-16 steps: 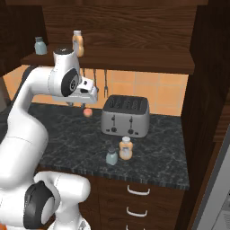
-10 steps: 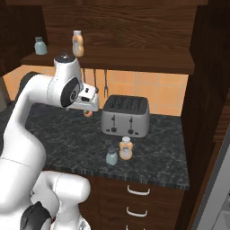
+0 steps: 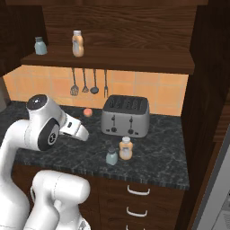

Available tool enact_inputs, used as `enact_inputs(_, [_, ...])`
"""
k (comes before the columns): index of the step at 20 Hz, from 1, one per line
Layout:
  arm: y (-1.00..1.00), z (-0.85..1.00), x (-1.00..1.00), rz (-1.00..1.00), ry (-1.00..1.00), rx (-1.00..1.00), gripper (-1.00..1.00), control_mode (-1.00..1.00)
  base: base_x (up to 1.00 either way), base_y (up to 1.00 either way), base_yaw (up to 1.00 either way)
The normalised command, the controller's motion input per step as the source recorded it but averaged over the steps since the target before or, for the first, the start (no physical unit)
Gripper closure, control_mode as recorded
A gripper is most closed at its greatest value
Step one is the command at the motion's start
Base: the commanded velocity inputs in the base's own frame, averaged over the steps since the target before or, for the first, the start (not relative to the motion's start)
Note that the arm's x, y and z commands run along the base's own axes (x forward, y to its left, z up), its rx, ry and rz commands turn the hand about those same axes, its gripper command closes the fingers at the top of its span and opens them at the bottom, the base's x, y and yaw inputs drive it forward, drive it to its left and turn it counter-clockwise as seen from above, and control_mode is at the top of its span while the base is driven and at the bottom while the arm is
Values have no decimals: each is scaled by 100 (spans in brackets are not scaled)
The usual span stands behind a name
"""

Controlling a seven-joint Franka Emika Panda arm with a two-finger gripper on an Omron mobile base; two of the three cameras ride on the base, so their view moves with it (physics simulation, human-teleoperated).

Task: Put the shaker and condiment bottle from the counter next to their counterparts in the cabinet.

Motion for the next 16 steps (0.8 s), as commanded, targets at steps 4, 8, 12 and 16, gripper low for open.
enact_inputs(4, [47,-2,11,-41,2,-7,-100,-100,0,0,0])
enact_inputs(8, [46,4,9,-29,-9,-4,-100,-100,0,0,0])
enact_inputs(12, [7,-22,23,-18,-8,-14,-100,-100,0,0,0])
enact_inputs(16, [0,-42,17,-2,-9,-16,-100,-100,0,0,0])
